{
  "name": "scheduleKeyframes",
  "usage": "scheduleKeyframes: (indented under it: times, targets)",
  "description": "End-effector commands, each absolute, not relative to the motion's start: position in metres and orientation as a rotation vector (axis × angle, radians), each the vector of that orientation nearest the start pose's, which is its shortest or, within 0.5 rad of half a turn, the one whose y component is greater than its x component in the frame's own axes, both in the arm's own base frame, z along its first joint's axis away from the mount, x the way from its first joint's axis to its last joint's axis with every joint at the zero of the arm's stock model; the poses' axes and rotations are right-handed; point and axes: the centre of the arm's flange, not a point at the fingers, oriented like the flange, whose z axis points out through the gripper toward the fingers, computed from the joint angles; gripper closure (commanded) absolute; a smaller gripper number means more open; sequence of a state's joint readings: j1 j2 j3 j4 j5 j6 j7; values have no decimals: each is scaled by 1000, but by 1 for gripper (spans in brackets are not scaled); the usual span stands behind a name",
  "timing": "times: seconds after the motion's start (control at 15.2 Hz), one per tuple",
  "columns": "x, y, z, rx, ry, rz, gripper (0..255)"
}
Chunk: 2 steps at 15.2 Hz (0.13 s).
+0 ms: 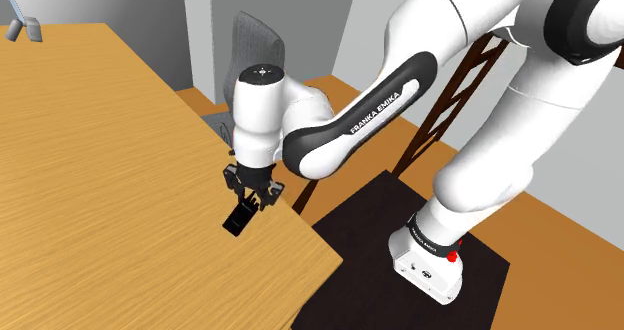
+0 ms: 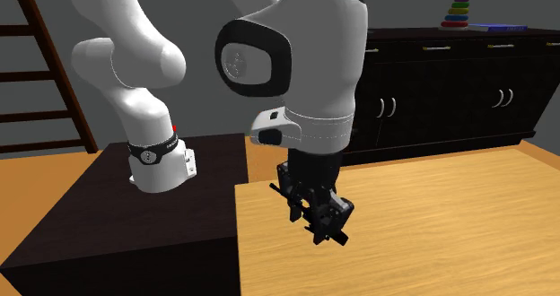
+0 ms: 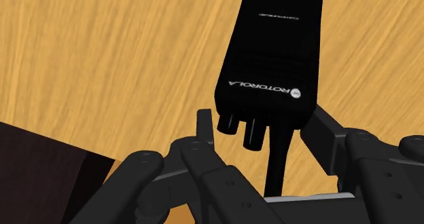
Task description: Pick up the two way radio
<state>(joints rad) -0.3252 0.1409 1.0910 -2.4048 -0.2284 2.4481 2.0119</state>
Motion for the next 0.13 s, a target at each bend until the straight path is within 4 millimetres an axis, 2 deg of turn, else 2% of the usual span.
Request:
scheduleKeyframes:
  times: [0.0,0.07]
  targets:
    - [352,344,291,-2713,1612,-25,255]
    - [352,344,291,-2713,1612,-25,255]
